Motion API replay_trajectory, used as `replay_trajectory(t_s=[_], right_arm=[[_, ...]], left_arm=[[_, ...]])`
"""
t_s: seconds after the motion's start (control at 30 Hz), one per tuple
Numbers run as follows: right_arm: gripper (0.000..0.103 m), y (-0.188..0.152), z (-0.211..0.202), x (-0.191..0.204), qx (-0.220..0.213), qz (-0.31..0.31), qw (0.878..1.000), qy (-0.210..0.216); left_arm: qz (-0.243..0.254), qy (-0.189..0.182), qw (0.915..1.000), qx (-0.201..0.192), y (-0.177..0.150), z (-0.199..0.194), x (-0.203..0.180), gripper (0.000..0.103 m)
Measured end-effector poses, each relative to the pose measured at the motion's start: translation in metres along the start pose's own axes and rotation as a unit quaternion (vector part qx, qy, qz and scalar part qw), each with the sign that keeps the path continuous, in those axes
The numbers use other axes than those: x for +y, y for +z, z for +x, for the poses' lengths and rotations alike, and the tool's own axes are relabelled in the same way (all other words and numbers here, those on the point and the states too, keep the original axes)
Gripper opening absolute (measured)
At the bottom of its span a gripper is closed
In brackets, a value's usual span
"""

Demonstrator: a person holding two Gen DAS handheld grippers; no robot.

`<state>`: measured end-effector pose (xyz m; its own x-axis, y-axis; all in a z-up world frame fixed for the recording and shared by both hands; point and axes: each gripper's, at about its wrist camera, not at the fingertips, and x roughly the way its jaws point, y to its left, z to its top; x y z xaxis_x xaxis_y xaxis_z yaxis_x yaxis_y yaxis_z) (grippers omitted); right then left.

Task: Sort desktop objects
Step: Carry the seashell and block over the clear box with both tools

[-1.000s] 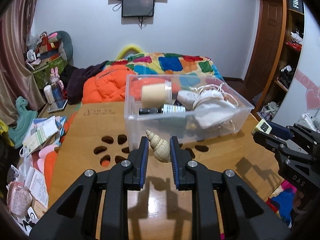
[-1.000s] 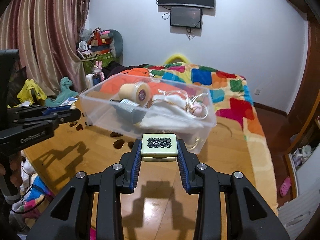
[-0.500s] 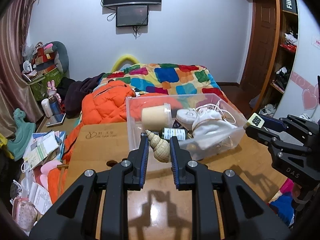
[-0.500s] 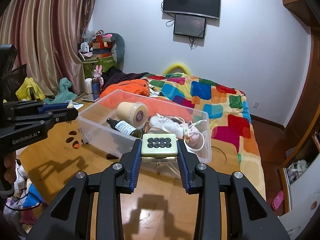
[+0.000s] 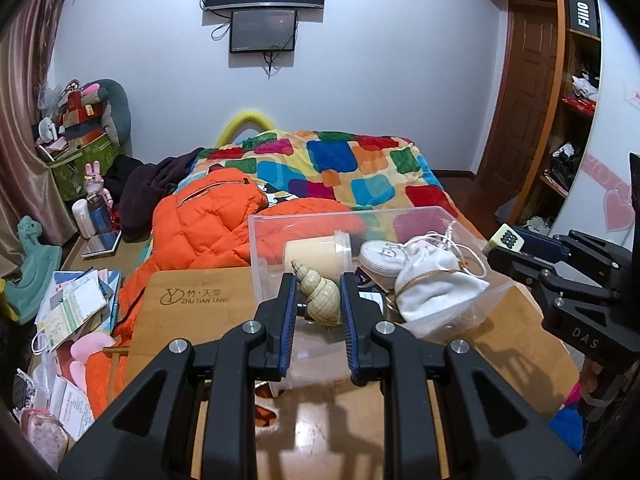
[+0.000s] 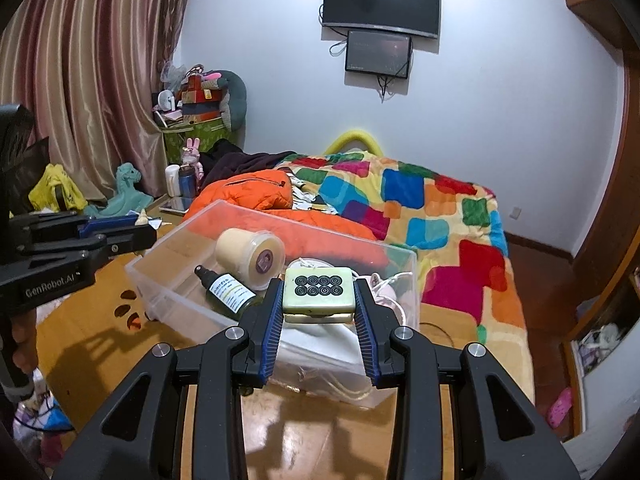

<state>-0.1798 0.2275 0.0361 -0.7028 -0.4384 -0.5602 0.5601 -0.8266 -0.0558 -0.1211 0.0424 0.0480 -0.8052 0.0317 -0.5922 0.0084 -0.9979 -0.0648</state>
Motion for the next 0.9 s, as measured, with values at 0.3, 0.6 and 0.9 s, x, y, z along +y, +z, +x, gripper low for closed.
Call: replay_trajectory(t_s=[0.3,0.6,0.9], right_arm=[[0.031,-0.002,0.032,0.004,0.022,0.009,0.999,0.025],[0.031,-0.003,0.055,0.019,0.038,0.012,0.998,0.048],[0.031,-0.004,0.070,0.030,0.055,0.007,0.996,0.063]], left_arm=[[-0.006,-0.005,0.9997,0.021,-0.005,0.027,0.003,0.021],[-0.012,-0.006,0.9993,0.034,-0.009,0.042,0.009,0.021],[-0.003,-0.002,0.9994,0.035,-0.010,0.045,0.008,0.021]])
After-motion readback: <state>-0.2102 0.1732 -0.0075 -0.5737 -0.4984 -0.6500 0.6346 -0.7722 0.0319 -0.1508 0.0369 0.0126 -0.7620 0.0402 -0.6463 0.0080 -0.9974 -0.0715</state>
